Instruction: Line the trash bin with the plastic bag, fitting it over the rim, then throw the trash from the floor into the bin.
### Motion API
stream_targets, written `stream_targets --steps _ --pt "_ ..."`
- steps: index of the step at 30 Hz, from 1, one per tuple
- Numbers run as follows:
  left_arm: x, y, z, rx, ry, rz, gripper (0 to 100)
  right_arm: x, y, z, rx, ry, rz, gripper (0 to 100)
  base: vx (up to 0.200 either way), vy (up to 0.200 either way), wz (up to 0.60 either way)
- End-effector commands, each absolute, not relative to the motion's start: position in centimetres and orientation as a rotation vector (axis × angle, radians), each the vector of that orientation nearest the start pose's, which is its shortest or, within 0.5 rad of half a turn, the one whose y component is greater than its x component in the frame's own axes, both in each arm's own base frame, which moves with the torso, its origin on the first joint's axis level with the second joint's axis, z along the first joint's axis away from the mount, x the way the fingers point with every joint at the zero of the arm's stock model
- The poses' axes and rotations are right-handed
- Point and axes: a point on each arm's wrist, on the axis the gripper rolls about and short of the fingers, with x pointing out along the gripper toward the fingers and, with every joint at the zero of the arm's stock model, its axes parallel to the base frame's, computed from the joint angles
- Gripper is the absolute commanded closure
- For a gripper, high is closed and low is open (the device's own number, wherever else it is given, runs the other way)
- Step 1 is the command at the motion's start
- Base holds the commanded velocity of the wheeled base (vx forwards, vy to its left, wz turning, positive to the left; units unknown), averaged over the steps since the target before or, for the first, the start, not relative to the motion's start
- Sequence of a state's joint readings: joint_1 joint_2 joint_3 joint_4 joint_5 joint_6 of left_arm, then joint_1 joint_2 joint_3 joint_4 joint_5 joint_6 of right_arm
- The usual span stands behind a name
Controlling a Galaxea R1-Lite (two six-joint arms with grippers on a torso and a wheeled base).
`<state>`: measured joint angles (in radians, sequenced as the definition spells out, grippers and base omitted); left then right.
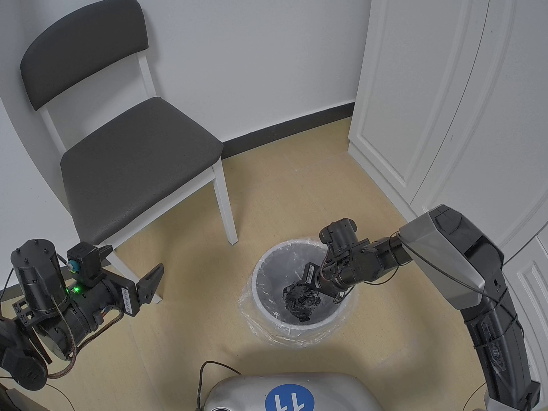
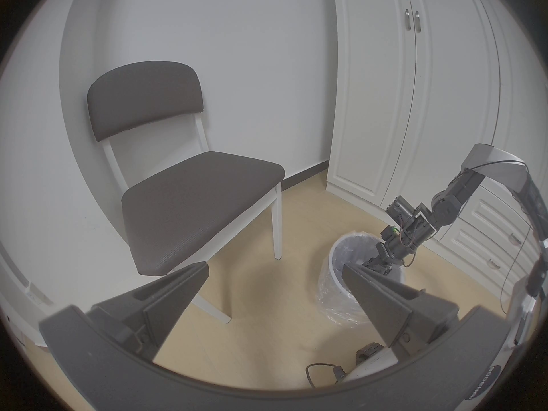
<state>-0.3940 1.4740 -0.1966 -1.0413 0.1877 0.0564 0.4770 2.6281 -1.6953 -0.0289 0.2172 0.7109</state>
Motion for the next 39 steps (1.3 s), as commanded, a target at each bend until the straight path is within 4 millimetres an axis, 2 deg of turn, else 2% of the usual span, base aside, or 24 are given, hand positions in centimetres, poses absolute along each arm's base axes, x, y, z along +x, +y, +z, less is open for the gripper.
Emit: stream_targets --steps 1,2,3,14,24,35,39 --pt "18.0 -7.0 12.9 0.125 0.222 -0.211 0 43.2 22.9 -2.9 0.516 1.094 0.291 100 0.000 0.000 0.00" --pt "18.0 -7.0 12.9 0.125 0.222 -0.213 0 43.2 22.9 -2.9 0.516 1.094 0.291 100 0.000 0.000 0.00" --pt "18.0 -7.0 12.9 0.125 0.222 -0.213 0 43.2 22.9 -2.9 0.517 1.093 0.292 0 0.000 0.000 0.00" --pt "18.0 -7.0 12.9 0.123 0.223 -0.212 0 43.7 22.9 -2.6 0.552 1.039 0.282 0 0.000 0.000 0.00" --pt "17.9 -7.0 13.0 0.123 0.218 -0.213 0 44.6 23.3 -2.1 0.684 0.869 0.259 0 0.000 0.000 0.00" --pt "18.0 -7.0 13.0 0.121 0.217 -0.211 0 43.2 22.9 -2.0 0.742 0.686 0.365 0 0.000 0.000 0.00" --pt "18.0 -7.0 13.0 0.121 0.217 -0.209 0 41.6 22.8 -0.8 0.723 0.678 0.397 0 0.000 0.000 0.00"
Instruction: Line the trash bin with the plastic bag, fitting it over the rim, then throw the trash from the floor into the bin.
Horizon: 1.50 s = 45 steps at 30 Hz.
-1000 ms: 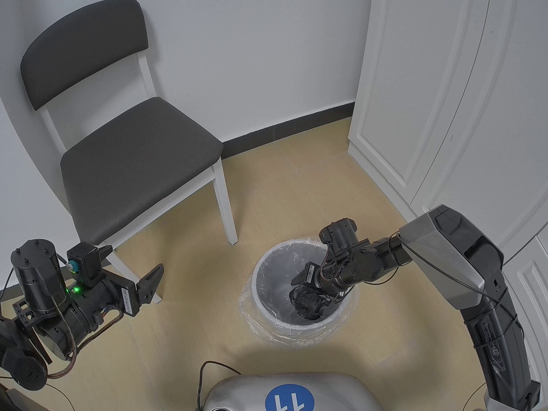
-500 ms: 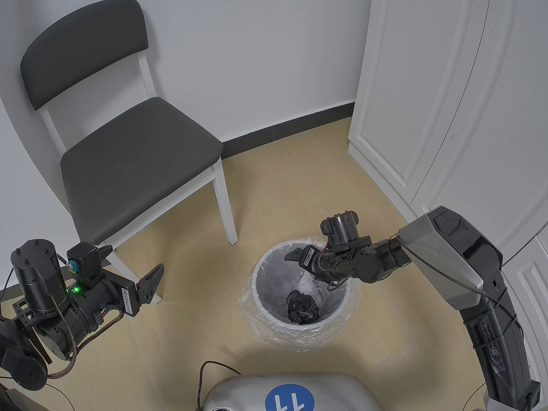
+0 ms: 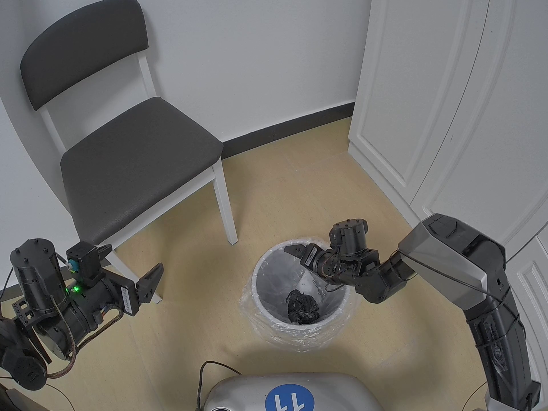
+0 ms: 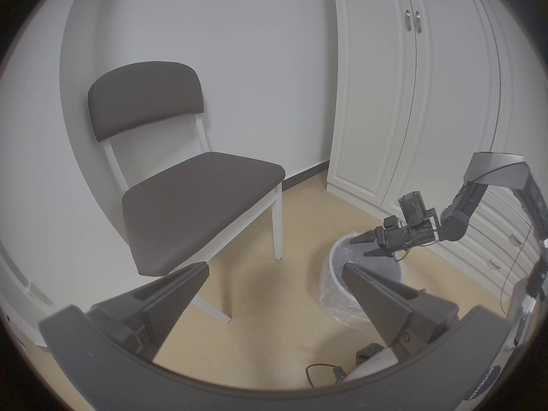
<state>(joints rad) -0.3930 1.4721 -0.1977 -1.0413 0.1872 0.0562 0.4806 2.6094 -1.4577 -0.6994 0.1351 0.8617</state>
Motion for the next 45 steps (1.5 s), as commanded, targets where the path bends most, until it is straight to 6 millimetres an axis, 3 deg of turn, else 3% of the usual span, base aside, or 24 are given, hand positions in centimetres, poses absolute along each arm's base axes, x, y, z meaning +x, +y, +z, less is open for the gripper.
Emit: stream_targets --steps 1,11,16,22,26,32,38,40,45 --pt "18.0 -7.0 13.1 0.120 0.214 -0.209 0 41.0 22.8 -0.4 0.709 0.683 0.411 0 0.000 0.000 0.00" --pt "17.2 -6.7 14.0 0.108 0.141 -0.205 0 36.1 20.8 4.3 0.510 0.641 0.655 0 0.000 0.000 0.00" --pt "17.2 -6.6 13.9 0.109 0.144 -0.204 0 33.2 19.1 6.5 0.242 0.629 0.696 0 0.000 0.000 0.00" --pt "16.6 -6.4 14.8 0.095 0.097 -0.203 0 30.0 16.3 10.8 -0.034 0.472 0.523 0 0.000 0.000 0.00" --pt "16.5 -6.3 15.0 0.090 0.085 -0.198 0 28.5 13.7 12.9 -0.108 0.382 0.435 0 0.000 0.000 0.00" --pt "16.2 -5.3 15.7 0.085 0.047 -0.149 0 27.2 9.1 15.7 -0.160 0.226 0.309 0 0.000 0.000 0.00" --pt "15.4 -4.1 17.1 0.112 -0.031 -0.089 0 25.6 6.7 18.4 -0.132 0.083 0.194 0 0.000 0.000 0.00" --pt "14.4 -3.4 18.2 0.132 -0.096 -0.056 0 24.3 5.6 19.8 -0.115 -0.005 0.144 0 0.000 0.000 0.00" --pt "12.3 -2.7 20.0 0.154 -0.215 -0.038 0 21.2 4.1 21.0 -0.092 -0.129 0.103 0 0.000 0.000 0.00"
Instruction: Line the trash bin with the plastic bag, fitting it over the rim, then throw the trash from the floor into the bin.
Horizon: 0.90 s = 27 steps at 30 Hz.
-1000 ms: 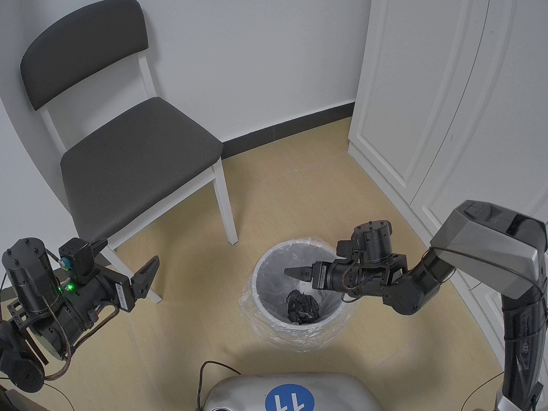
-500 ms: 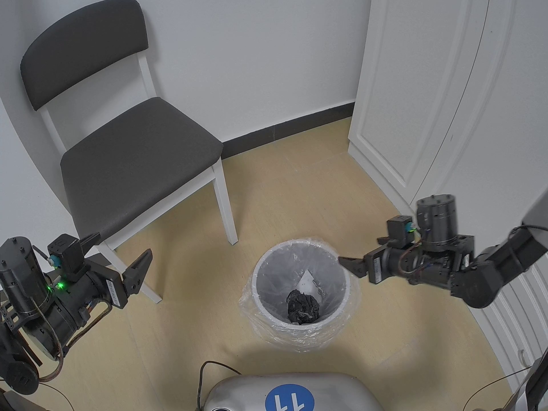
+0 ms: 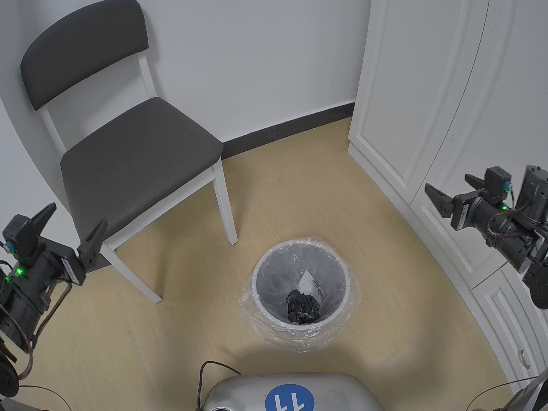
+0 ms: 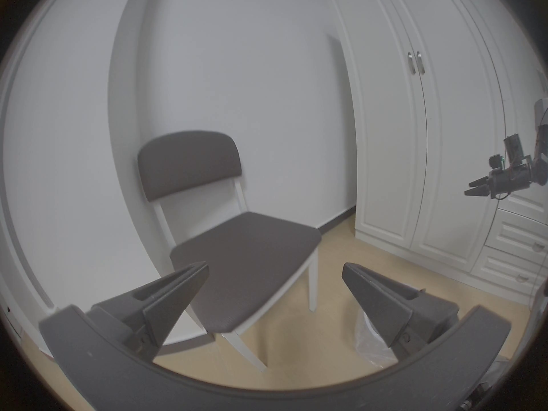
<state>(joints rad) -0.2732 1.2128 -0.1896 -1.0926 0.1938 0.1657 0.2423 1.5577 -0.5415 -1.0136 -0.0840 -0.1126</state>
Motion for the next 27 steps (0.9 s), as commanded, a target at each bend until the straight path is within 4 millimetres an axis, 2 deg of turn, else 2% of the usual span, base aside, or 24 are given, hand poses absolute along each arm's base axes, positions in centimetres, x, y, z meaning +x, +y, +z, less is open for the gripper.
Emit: stream_targets --steps 1,6,7,8,11,15,17,18,20,23,24,27 --pt "12.0 -2.6 20.4 0.159 -0.234 -0.035 0 20.5 3.9 21.3 -0.082 -0.157 0.098 0 0.000 0.000 0.00" --pt "11.1 -2.4 21.2 0.167 -0.292 -0.024 0 17.3 3.2 22.9 -0.013 -0.293 0.092 0 0.000 0.000 0.00" --pt "11.1 -2.4 21.2 0.167 -0.292 -0.024 0 17.3 3.2 22.9 -0.013 -0.293 0.092 0 0.000 0.000 0.00" --pt "10.9 -2.4 21.3 0.159 -0.298 -0.023 0 16.3 3.0 23.7 0.000 -0.336 0.092 0 0.000 0.000 0.00" --pt "10.8 -2.3 21.5 0.147 -0.313 -0.021 0 15.6 2.8 24.4 0.007 -0.373 0.088 0 0.000 0.000 0.00" --pt "10.3 -2.2 23.5 0.117 -0.403 -0.012 0 13.9 2.3 25.7 0.016 -0.453 0.066 0 0.000 0.000 0.00" --pt "9.8 -2.1 25.1 0.101 -0.468 -0.005 0 12.7 2.1 26.4 0.019 -0.500 0.064 0 0.000 0.000 0.00" --pt "9.8 -2.1 25.2 0.100 -0.471 -0.005 0 12.6 2.1 26.4 0.020 -0.502 0.063 0 0.000 0.000 0.00" --pt "9.3 -1.9 26.7 0.084 -0.533 0.005 0 11.2 1.8 27.2 0.028 -0.561 0.060 0 0.000 0.000 0.00" --pt "8.9 -1.8 27.4 0.078 -0.564 0.015 0 10.2 1.6 27.9 0.035 -0.605 0.056 0 0.000 0.000 0.00" --pt "8.5 -1.6 27.9 0.076 -0.592 0.029 0 9.1 1.3 28.3 0.038 -0.641 0.047 0 0.000 0.000 0.00" --pt "7.9 -1.4 28.4 0.074 -0.620 0.036 0 7.8 0.9 28.5 0.028 -0.672 0.020 0 0.000 0.000 0.00"
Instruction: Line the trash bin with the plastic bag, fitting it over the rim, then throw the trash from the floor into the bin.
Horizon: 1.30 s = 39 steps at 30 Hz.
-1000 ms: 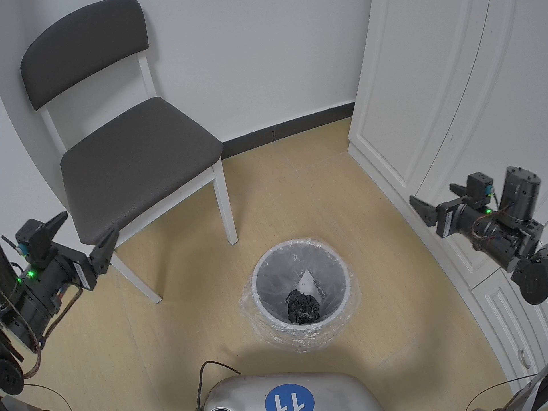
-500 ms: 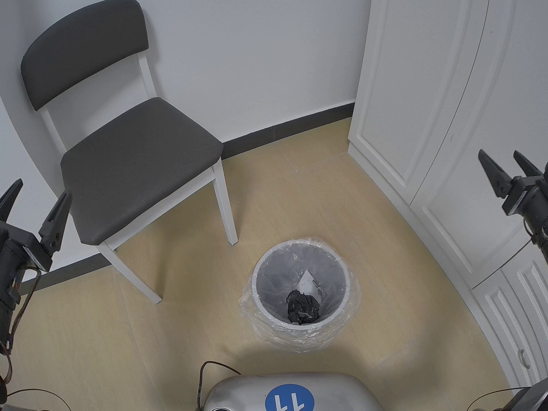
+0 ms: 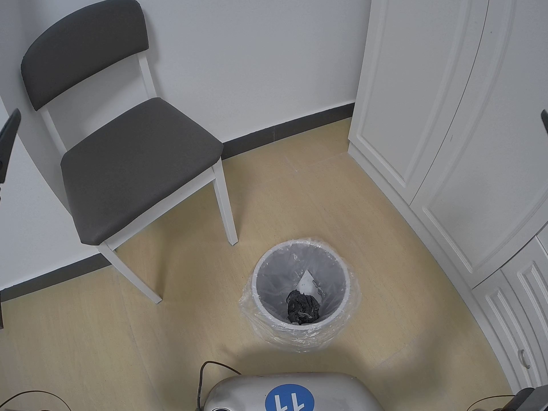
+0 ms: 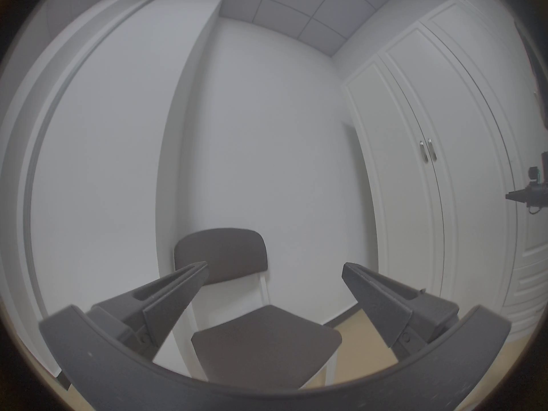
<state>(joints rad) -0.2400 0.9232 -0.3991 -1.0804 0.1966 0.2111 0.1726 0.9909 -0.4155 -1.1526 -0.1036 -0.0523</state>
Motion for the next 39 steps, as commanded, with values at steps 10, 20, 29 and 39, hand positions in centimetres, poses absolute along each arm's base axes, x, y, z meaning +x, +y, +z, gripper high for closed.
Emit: stream_targets --steps 10,20,29,39 --pt "4.0 -0.4 28.0 0.075 -0.643 0.054 0 1.0 0.0 27.5 -0.060 -0.717 -0.025 0 0.000 0.000 0.00" --pt "0.7 0.3 26.2 0.090 -0.594 0.098 0 -4.1 0.3 25.7 -0.124 -0.763 -0.021 0 0.000 0.000 0.00" --pt "-1.3 0.6 26.1 0.046 -0.635 0.107 0 -7.1 0.5 23.0 -0.107 -0.760 -0.008 0 0.000 0.000 0.00" --pt "-2.3 0.7 25.7 0.045 -0.651 0.102 0 -9.1 0.2 21.0 -0.090 -0.775 0.137 0 0.000 0.000 0.00"
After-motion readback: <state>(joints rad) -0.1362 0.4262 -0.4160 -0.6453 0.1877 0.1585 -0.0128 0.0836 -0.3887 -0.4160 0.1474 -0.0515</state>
